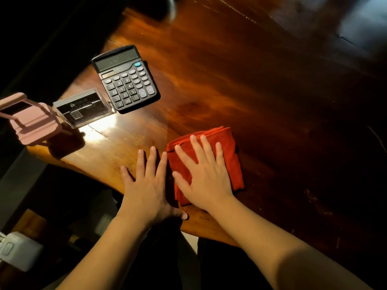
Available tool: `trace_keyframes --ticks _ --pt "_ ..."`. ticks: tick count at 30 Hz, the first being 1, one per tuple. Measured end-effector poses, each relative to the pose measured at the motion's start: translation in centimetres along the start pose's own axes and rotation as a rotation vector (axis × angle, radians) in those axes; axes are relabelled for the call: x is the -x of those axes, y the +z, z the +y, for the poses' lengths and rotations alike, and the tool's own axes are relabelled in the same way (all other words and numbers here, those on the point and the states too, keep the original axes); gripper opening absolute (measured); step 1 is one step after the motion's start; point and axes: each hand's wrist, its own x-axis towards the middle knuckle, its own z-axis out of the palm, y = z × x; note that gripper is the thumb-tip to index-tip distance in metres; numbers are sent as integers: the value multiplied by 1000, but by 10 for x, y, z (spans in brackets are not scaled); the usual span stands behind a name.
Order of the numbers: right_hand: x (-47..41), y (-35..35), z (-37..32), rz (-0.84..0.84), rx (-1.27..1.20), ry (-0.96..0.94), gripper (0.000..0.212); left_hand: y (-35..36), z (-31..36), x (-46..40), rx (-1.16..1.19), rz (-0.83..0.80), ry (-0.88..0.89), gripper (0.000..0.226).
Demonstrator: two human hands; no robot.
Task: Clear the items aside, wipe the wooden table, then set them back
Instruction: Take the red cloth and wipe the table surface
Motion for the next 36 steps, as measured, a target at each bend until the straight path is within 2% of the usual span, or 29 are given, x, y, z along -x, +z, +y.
trace_keyframes --ticks 7,13,25,36 --pt "49 -9 22 -99 -31 -77 66 -3 2 -2 -36 -51 -23 167" --pt "89 -18 51 -162 -39 -15 67 -11 11 1 -29 -69 -59 167" --pt "85 -42 64 -340 -175 -34 80 -16 32 23 75 -34 -126 154" --pt "63 -85 69 -431 -327 -14 60 -24 35 59 309 215 -303 128"
